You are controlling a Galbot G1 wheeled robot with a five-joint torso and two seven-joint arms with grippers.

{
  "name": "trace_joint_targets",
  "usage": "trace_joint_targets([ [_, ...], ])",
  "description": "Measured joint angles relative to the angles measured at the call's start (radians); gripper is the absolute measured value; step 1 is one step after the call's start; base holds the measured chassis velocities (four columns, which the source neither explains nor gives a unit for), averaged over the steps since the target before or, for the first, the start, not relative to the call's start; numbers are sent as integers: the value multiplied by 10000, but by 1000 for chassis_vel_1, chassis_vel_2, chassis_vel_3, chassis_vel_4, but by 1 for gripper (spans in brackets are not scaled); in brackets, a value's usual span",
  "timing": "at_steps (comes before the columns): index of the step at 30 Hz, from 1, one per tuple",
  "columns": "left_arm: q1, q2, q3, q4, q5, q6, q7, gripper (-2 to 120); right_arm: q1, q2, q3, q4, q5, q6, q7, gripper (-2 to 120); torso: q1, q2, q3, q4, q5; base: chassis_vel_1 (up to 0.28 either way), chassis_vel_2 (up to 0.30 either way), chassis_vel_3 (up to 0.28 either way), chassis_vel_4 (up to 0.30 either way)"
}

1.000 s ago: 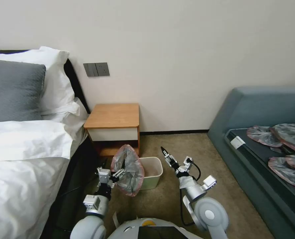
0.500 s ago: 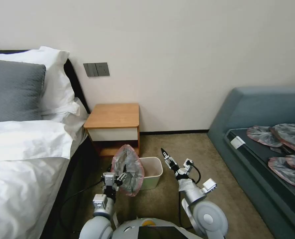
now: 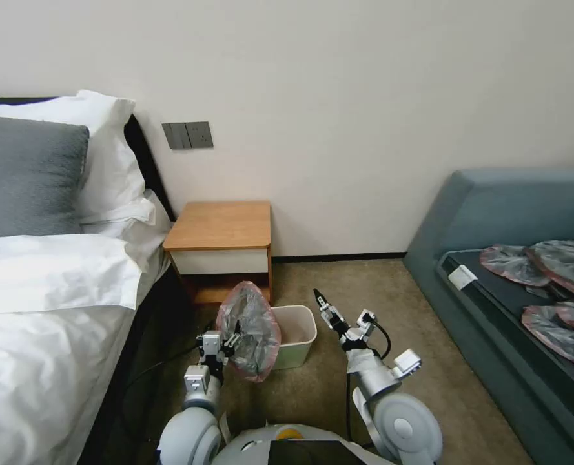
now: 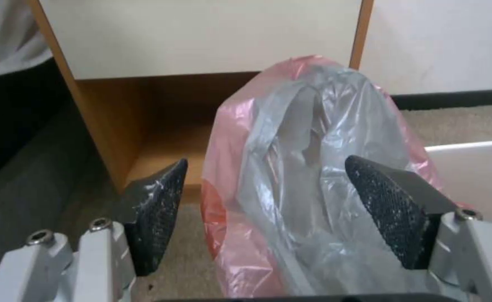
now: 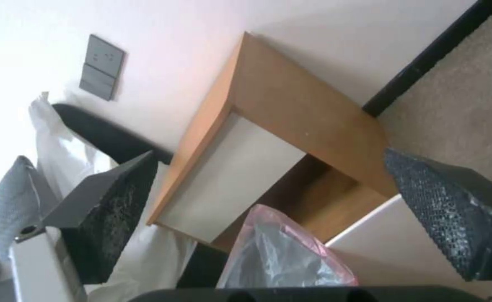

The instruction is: Pick up the garbage bag from the table and place it over the trash can.

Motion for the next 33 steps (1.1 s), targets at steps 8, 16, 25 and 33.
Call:
trace_joint_targets([
  [8,-371,114,116,149,-326,337,-266,73,-25,132,-40,-53,-142,24,4,100,0,0,0,0,0,0,0,0,0],
  [16,-572,226,244,242,-423,556,-436,67,-145,185,-106,-69,-260,29,22,100,0,0,0,0,1,0,0,0,0],
  [25,-1063,442,542,520,-687,672,-468,64,-260,347,-79,54,-392,30,95,100,0,0,-1,0,0,0,0,0,0],
  [33,-1563,527,845,917,-780,865,-548,64,-312,402,-17,70,-476,48,153,100,0,0,-1,0,1,0,0,0,0],
])
